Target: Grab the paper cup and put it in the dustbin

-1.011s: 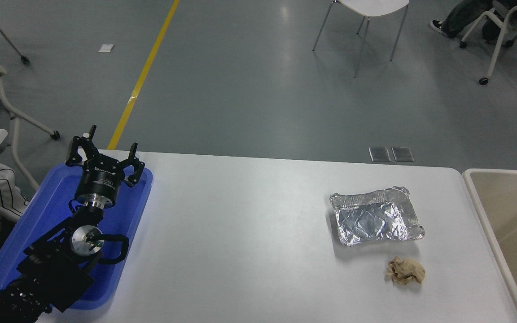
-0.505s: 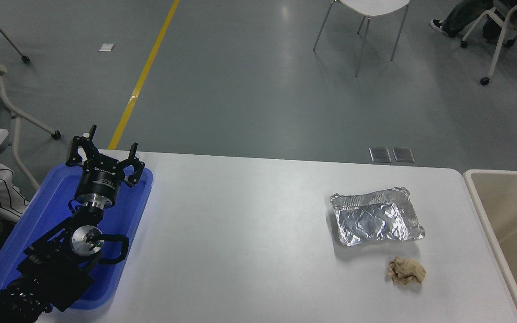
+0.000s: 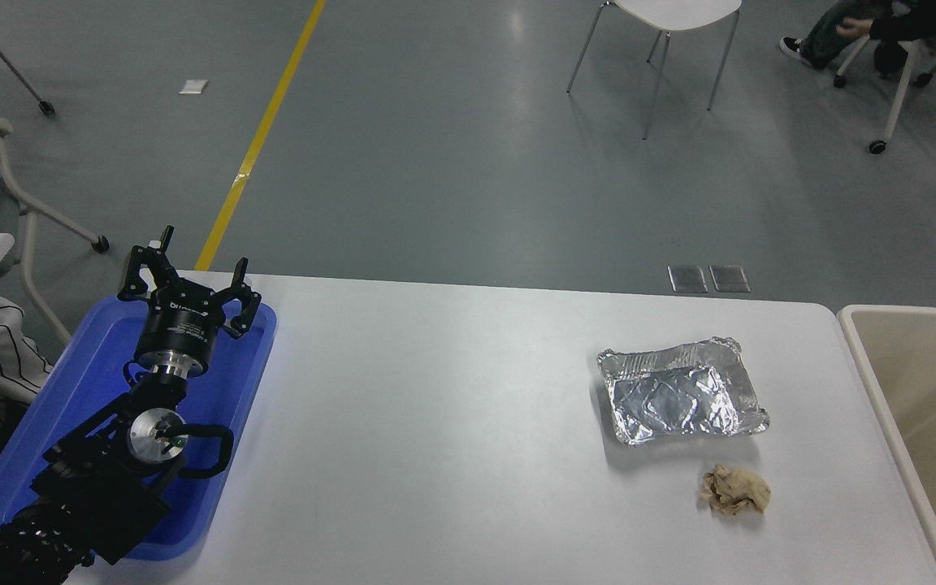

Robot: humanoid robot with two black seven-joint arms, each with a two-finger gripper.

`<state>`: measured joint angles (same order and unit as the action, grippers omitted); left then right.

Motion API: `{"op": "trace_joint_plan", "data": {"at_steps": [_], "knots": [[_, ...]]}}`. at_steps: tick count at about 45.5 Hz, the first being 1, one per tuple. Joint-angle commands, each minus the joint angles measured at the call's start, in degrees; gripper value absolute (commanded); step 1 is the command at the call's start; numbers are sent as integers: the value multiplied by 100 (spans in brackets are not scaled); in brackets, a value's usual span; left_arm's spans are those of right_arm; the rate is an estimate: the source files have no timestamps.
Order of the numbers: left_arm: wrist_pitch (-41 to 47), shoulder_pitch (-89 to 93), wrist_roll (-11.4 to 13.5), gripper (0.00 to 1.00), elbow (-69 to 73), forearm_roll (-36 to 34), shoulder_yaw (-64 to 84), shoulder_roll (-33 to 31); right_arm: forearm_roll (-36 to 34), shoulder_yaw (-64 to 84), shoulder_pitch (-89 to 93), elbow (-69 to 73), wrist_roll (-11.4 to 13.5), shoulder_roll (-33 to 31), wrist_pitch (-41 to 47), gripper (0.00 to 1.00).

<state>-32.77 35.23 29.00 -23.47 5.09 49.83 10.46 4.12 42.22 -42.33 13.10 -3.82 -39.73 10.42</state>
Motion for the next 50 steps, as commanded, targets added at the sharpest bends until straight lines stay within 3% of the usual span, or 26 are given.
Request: {"op": "trace_joint_plan", "data": {"at_steps": [1,24,25,33,36,46,50], "knots": [[-2,2,0,100,0,1,0,0,-17,-478,586,-326,531,484,-936,0],[-2,2,0,100,0,1,0,0,-17,-478,612,-326,645,642,-1050,0],[-2,2,0,100,0,1,0,0,-8,-478,612,-326,645,642,-1076,2],[-2,2,0,100,0,1,0,0,1,-469,612,-326,637,642,-1402,63],[-2,-7,0,100,0,1,0,0,1,-469,603,-317,636,642,-1481,79],[7,2,0,100,0,1,0,0,-8,-513,437,-229,636,642,-1481,99],[-2,2,0,100,0,1,0,0,-8,-619,296,-220,636,642,-1455,99]]}}
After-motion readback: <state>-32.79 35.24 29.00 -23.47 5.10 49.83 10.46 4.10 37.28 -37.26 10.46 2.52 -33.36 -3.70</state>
